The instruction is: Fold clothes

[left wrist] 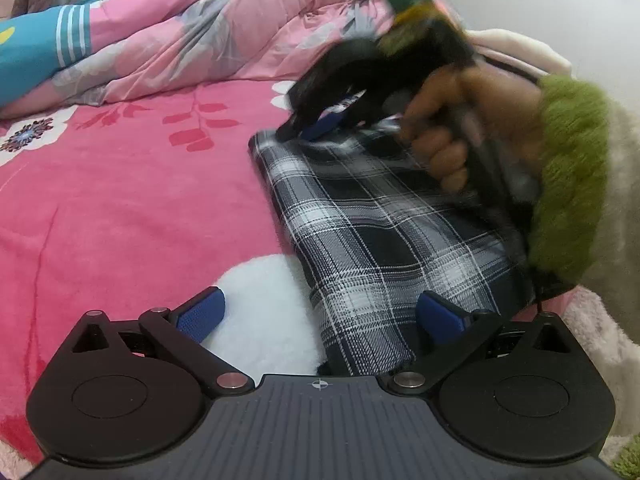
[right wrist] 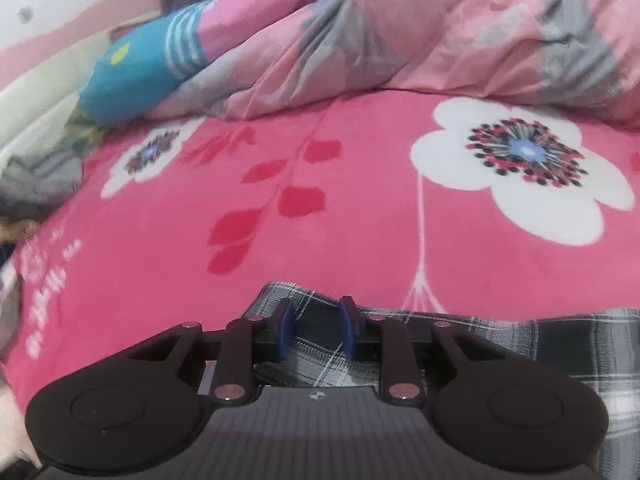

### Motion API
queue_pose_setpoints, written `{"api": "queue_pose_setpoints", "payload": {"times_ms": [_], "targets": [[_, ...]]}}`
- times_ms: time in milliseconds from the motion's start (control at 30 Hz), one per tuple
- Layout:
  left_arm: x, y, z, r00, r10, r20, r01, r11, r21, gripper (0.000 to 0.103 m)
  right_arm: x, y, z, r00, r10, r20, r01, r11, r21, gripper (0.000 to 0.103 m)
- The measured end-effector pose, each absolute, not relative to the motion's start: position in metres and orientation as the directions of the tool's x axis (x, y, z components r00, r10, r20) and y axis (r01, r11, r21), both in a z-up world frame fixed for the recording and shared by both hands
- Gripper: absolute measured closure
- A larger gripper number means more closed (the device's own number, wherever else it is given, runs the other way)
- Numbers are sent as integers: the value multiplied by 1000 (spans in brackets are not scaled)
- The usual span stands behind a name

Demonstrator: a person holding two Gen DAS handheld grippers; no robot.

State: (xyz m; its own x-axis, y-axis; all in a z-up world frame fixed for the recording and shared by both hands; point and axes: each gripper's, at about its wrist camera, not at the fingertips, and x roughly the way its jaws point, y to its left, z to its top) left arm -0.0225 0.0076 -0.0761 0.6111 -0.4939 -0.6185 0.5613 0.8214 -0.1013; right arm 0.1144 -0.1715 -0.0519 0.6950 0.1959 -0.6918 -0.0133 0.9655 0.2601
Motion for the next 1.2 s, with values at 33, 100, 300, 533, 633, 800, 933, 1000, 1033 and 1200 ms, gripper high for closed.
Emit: {"api": "queue_pose_setpoints", "payload": {"times_ms": [33,100,300,533,633,800,933,1000,1033,1200], "targets": [[-22,8,-76,610,-495,-619,562,821,-103,0,103,-177,-40,716,184,-674,-4,966,260,76],[-21,9,-75,604,-495,-624,562,820,-106,0,73,-193,-12,768,150,-623,7,970,243,75],[-21,12,-64,609,-476,-634,545,832,-102,0,9,-250,2,787,25,-616,141,965,219,75],[-19,3,-33,668,-456,-588,540,841,-38,0,13,-279,-53,750,52,-659,218,922,321,76],[-16,-18,-30,665,-467,-582,569,822,-10,1,4,-274,-36,783,55,-619,182,932,313,76],[-11,-50,-37,620,-502,-603,616,788,-22,3,4,-282,-28,809,48,-586,170,935,312,77],[-4,-62,-54,582,-485,-653,621,784,-29,4,21,-301,-58,764,65,-642,224,907,358,80],[-2,-59,-57,572,-488,-660,607,793,-61,4,16,-306,-57,766,76,-639,229,896,381,81],[-1,-57,-57,567,-492,-660,601,796,-77,4,7,-305,-48,780,73,-621,217,899,379,80],[2,-56,-57,554,-490,-673,591,801,-96,3,-44,-288,-5,838,77,-540,133,931,339,80]]}}
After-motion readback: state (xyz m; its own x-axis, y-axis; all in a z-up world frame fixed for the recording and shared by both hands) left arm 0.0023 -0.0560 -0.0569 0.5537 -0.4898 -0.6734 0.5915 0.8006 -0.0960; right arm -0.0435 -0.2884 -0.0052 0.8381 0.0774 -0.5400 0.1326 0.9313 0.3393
